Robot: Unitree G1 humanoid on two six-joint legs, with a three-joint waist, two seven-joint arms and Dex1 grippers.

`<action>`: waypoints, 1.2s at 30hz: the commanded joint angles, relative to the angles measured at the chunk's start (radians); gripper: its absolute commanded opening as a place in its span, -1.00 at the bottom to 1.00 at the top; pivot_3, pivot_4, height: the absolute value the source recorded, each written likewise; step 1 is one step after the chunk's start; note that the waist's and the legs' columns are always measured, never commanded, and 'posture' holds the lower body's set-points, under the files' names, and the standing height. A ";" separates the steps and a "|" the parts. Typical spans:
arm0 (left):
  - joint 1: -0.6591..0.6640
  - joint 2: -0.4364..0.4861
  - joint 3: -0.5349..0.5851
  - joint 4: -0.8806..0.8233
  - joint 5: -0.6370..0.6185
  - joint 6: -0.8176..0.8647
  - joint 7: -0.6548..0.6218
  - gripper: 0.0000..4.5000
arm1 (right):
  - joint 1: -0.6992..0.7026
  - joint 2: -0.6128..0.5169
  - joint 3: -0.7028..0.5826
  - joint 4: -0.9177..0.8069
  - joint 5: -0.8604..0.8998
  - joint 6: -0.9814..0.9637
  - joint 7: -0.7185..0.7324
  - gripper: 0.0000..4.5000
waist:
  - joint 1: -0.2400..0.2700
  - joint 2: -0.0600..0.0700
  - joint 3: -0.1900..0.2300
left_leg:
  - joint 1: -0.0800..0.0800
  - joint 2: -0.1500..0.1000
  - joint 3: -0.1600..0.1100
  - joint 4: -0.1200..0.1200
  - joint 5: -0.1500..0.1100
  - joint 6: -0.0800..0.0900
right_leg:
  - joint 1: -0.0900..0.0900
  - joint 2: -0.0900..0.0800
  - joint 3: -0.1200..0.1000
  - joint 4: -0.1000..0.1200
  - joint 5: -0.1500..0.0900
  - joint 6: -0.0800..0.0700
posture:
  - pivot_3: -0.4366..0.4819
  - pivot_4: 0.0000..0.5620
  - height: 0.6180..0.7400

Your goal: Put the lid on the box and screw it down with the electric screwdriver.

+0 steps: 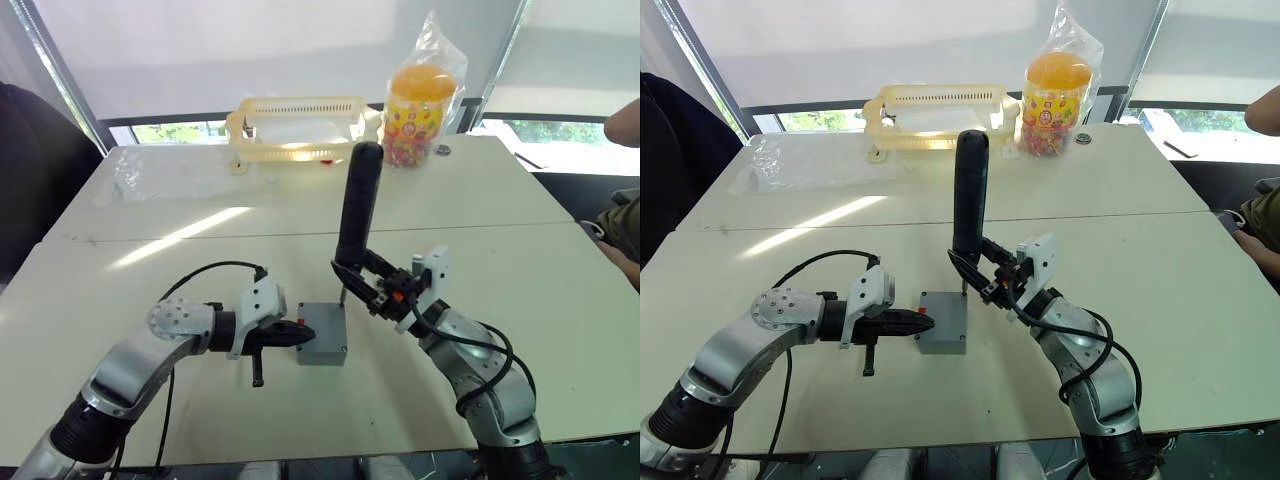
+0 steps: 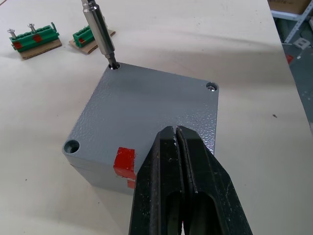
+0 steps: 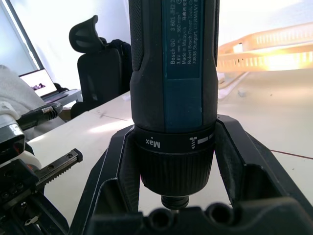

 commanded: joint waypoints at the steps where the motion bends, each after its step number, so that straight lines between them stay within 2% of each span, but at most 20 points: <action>1: 0.014 0.018 0.004 -0.009 0.015 0.006 0.004 -1.00 | -0.002 -0.005 0.008 -0.013 -0.008 -0.051 0.016 -0.22 | 0.000 0.000 0.000 | 0.000 0.000 0.000 0.000 0.000 0.000 | 0.000 0.000 0.000 0.000 0.000 0.000 | -0.05 -0.47 1.00; 24: 0.023 0.015 -0.031 0.027 0.060 -0.008 0.009 -1.00 | 0.090 -0.059 0.110 0.082 -0.122 -0.251 0.104 -0.22 | 0.000 0.000 -0.003 | 0.015 0.000 0.000 -0.003 0.000 0.000 | 0.015 0.000 0.000 -0.004 -0.003 -0.003 | -0.05 -0.47 1.00; 36: 0.028 0.014 -0.030 0.023 0.067 -0.005 0.014 -1.00 | 0.093 -0.065 0.120 0.120 -0.098 -0.209 0.130 -0.22 | 0.000 -0.001 -0.008 | 0.016 0.000 0.000 -0.003 0.000 0.000 | 0.017 0.000 0.000 -0.004 -0.004 -0.004 | -0.05 -0.47 1.00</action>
